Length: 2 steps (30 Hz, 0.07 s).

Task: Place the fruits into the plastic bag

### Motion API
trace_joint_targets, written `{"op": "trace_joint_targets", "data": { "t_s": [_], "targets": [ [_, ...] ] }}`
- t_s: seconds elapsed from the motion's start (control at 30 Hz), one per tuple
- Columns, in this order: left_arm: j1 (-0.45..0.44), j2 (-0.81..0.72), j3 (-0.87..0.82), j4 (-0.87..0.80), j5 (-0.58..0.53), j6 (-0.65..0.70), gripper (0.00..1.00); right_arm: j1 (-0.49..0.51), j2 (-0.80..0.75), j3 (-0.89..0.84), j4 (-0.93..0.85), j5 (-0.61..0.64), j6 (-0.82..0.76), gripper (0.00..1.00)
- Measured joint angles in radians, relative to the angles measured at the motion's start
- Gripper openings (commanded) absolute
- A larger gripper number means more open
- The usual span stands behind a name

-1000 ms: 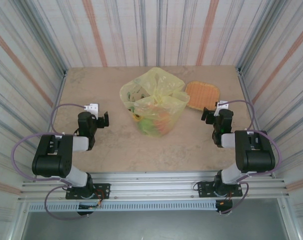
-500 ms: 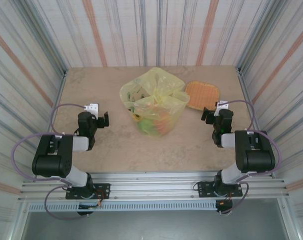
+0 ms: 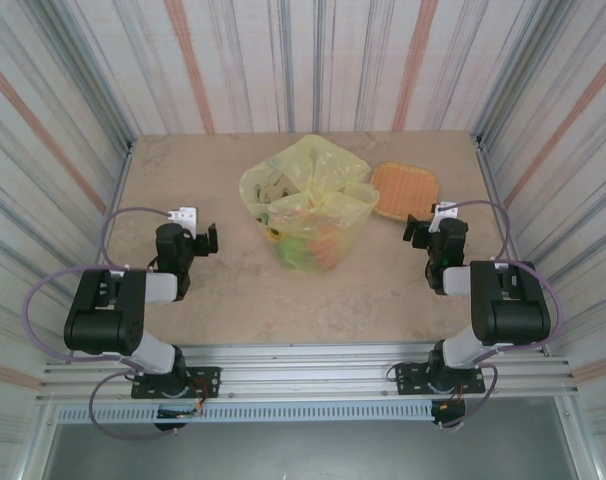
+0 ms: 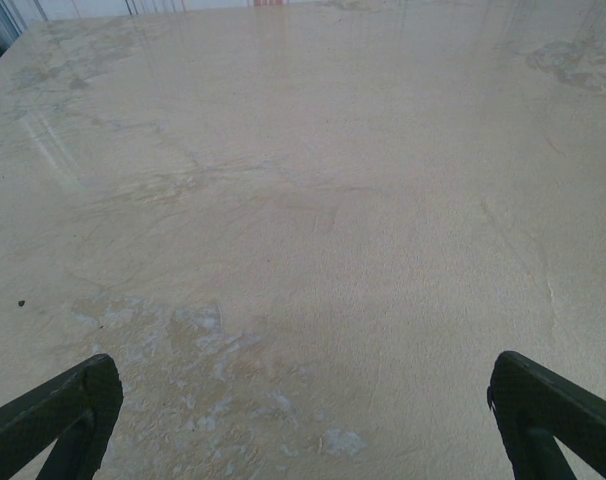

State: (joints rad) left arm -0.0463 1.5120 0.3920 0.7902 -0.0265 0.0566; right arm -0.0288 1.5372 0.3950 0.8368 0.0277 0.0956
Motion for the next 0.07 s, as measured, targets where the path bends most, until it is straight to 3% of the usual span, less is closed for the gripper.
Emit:
{"op": "trace_joint_targets", "data": {
  "t_s": [0.07],
  "targets": [
    [0.000,0.000,0.000,0.000,0.000,0.000,0.99,-0.005,0.000,0.000,0.000,-0.003,0.000,0.99]
  ]
}}
